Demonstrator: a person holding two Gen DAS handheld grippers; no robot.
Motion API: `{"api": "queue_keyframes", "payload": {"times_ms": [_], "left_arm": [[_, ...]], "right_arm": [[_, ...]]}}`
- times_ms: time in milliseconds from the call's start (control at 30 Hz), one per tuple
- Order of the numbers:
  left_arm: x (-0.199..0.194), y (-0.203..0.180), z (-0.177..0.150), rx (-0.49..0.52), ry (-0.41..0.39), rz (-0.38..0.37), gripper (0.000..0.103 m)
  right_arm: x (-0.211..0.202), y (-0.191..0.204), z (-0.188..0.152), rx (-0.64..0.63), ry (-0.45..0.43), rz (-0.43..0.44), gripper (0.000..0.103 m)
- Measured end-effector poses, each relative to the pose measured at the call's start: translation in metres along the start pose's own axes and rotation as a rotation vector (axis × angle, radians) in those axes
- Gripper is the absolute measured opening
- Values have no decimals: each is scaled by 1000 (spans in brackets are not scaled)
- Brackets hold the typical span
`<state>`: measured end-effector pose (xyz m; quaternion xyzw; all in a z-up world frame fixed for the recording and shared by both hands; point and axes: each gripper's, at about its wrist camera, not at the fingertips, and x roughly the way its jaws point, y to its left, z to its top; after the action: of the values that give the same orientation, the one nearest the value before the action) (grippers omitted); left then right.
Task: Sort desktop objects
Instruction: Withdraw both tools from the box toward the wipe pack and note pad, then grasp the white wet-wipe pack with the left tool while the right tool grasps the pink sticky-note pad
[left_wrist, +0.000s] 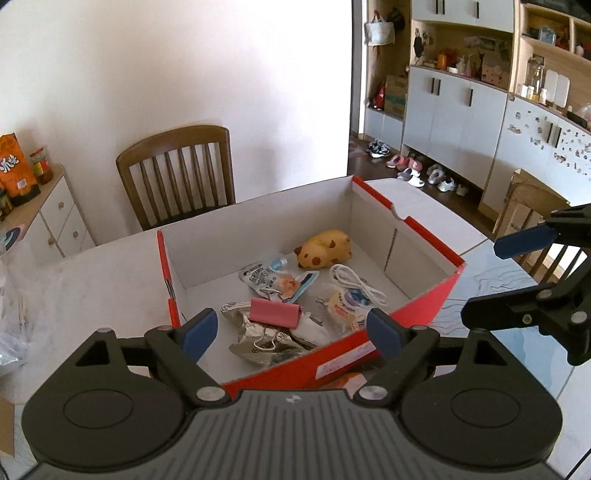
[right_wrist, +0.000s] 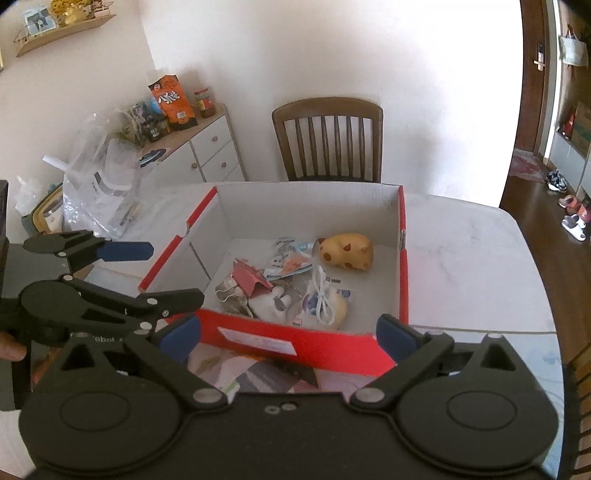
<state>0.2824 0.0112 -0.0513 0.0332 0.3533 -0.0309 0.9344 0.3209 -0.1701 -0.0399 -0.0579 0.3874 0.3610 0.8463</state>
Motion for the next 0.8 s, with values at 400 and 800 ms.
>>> {"api": "queue_keyframes", "payload": {"times_ms": [400,800], "left_arm": [[-17,-12,-38,60,14,-48,101],[-5,-31,-68,52,57,-82,101]], "right_arm": [[-22,-19,-47,96,17,-86,102],[-9,-21,-99,137,85,-133,102]]}}
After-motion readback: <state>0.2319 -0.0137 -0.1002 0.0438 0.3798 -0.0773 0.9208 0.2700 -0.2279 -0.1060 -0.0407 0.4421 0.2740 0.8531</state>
